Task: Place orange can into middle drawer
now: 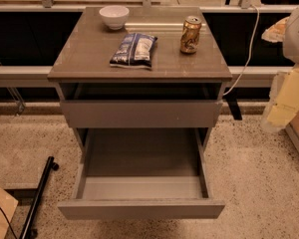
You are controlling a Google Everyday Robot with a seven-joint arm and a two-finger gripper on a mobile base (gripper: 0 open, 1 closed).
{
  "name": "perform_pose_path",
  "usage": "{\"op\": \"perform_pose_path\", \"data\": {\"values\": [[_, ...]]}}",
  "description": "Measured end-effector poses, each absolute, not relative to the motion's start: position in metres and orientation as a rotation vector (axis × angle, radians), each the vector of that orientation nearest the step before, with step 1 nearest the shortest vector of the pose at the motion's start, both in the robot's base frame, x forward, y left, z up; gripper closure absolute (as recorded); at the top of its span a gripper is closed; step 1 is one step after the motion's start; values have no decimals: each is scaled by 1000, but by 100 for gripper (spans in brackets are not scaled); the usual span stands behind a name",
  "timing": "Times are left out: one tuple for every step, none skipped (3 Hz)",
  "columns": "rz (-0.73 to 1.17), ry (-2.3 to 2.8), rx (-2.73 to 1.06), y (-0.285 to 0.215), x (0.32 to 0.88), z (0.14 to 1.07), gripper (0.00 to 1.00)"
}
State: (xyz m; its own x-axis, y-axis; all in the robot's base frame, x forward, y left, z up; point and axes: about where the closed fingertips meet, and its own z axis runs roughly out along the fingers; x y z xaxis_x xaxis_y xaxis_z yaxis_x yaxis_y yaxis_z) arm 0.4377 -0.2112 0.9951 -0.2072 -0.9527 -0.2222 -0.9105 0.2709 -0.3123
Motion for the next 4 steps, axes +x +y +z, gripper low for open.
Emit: {"op": "perform_pose_path", "data": {"values": [[-159,2181,-1692,-211,438,995,0],[-182,2143,-1649,-207,471,994,0],[-187,2134,-1641,-206,474,994,0],[-149,2173,-1487,-203,493,985,0]]}}
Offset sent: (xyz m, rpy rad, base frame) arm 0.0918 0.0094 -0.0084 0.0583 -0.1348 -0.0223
